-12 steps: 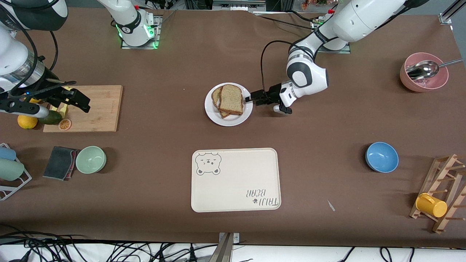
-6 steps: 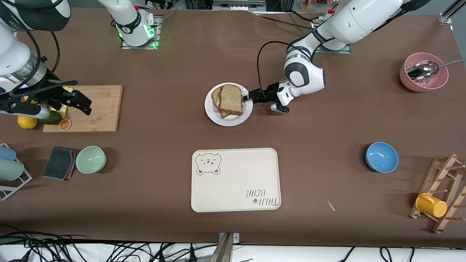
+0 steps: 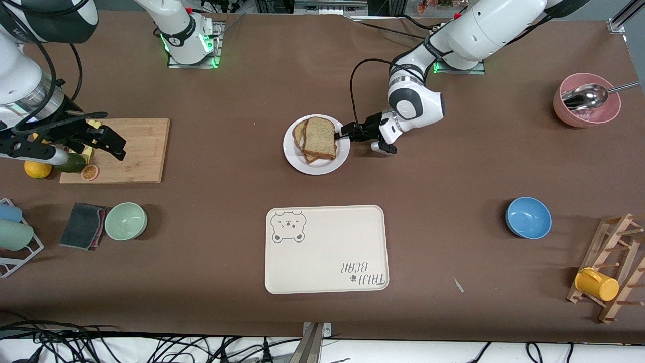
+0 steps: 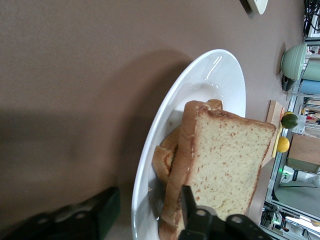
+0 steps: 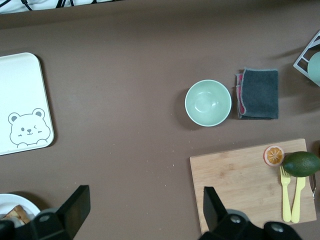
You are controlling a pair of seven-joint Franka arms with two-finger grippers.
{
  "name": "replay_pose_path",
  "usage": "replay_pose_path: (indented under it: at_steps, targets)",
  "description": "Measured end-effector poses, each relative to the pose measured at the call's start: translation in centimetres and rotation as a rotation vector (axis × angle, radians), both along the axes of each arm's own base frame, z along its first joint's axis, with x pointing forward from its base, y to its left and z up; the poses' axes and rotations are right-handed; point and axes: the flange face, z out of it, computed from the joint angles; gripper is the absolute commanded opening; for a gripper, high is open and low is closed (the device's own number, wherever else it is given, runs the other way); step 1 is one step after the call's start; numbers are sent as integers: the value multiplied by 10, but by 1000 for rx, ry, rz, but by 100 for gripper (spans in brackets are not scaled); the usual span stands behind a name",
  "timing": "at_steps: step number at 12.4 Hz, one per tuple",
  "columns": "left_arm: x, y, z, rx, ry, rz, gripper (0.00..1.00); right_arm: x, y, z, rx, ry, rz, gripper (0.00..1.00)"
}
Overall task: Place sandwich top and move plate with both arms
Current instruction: 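Slide the plate with the left gripper onto the bear tray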
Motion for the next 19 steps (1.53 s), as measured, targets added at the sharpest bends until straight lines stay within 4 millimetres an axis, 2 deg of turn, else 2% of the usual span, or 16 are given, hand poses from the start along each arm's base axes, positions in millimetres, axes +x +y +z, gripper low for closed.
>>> replay_pose_path:
  at_steps: [3,6,9,12,16,19]
  targets:
    - [4,6,-3,9,-11,3,34,1,0,3,-1,-15,1,100]
    - [7,9,-3,11,-16,8,17,2,-3,9,16,-30,-16,100]
    - [9,8,-2,11,-22,11,16,-4,-10,2,21,41,-34,100]
    - [11,8,-1,7,-26,11,0,-8,-15,-3,16,86,-43,100]
    - [17,6,4,-11,-44,11,0,-9,-26,-2,16,89,-63,100]
    - [21,7,6,-13,-50,18,0,-8,-42,-9,16,96,-92,100]
